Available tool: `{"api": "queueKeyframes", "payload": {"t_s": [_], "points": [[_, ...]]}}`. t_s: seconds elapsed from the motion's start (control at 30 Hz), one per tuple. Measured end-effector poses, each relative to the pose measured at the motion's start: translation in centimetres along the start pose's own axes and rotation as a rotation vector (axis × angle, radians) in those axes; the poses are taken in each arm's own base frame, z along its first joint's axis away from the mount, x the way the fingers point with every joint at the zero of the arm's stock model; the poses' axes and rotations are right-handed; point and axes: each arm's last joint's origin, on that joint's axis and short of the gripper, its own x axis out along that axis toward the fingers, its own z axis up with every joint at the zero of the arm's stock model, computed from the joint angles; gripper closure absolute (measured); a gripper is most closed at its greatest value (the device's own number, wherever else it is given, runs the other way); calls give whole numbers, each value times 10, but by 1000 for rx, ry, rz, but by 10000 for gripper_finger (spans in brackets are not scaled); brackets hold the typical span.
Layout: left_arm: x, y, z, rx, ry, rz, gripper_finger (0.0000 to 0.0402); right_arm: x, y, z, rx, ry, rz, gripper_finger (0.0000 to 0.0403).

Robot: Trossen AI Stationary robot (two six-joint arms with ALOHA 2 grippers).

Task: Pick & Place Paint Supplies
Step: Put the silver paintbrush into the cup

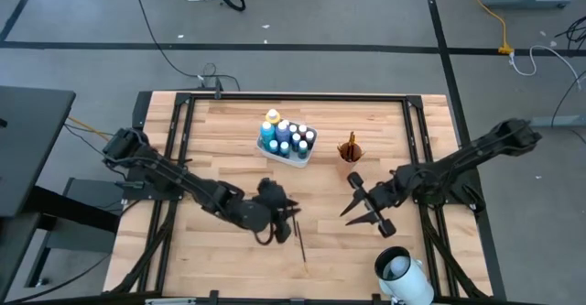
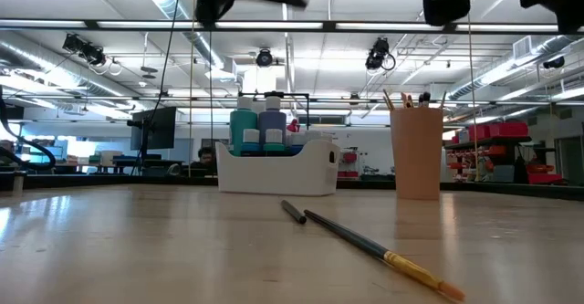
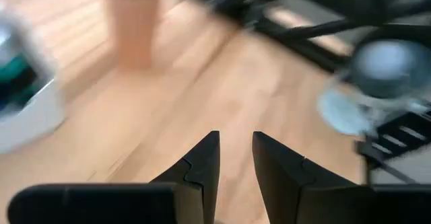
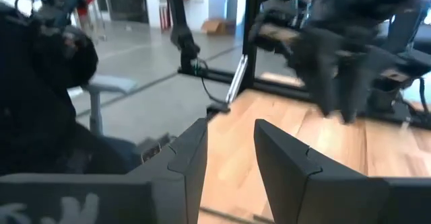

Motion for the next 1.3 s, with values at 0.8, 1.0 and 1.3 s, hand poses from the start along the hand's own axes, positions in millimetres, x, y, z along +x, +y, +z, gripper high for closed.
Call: {"api": "queueKeyframes", "payload": {"t_s": [0.8,1.0,1.3], "points": [[96,66,-78,-385,143,406,305,7,-2,-11,-7,45,-16,275],[106,71,-92,-421,165,432,305,8,-2,-13,-5,59,-16,275],[107,72,-93,-415,142,445,307,8,-2,-12,-8,50,-16,275]]}}
